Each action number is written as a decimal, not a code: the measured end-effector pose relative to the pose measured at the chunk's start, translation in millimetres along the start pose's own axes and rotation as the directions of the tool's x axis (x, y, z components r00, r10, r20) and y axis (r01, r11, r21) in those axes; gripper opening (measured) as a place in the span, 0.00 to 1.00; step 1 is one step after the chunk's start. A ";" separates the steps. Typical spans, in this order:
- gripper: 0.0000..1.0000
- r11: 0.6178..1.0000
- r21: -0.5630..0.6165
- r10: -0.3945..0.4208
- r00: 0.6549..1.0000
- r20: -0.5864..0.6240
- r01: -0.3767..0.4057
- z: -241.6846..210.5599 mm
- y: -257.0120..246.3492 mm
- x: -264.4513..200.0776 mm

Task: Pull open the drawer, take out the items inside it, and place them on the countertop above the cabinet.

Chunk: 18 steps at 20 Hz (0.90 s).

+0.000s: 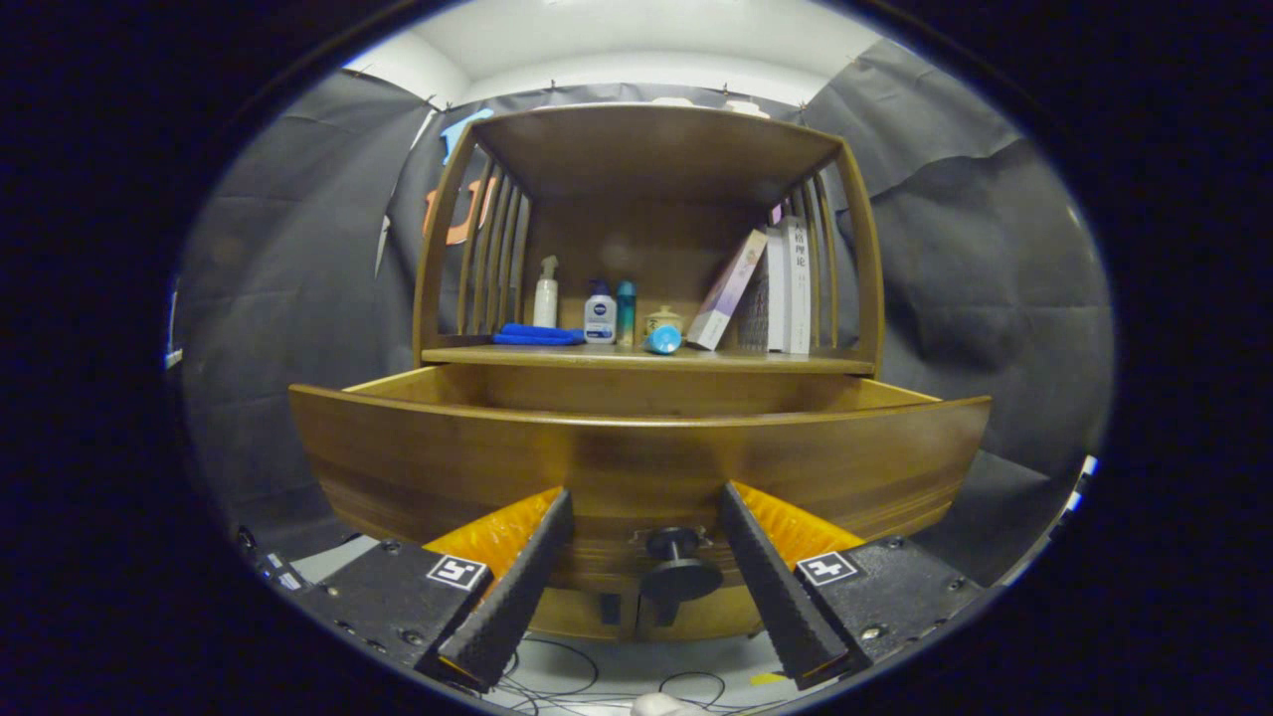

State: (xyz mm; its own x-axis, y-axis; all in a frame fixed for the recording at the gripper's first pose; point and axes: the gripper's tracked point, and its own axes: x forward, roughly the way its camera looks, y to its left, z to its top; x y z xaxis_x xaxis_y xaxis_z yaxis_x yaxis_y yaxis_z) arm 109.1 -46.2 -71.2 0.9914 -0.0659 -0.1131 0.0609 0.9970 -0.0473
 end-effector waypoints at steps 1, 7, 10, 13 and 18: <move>0.99 1.000 0.000 -0.008 1.000 0.010 0.008 5.9 0.8 10.9; 0.99 0.999 0.025 -0.022 1.000 -0.008 0.022 18.4 3.9 68.5; 0.99 0.999 0.026 -0.025 0.999 -0.021 0.026 23.3 4.1 96.1; 0.99 0.999 0.042 -0.022 0.999 -0.026 0.023 26.8 4.0 122.8; 0.98 0.999 0.041 -0.011 1.000 -0.021 0.012 28.5 5.3 143.8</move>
State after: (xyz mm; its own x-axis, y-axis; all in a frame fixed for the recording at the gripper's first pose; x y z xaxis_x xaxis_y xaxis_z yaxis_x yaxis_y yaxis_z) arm 255.3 -49.3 -59.5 0.9881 -0.0775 -0.1329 0.0771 0.9970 -0.0084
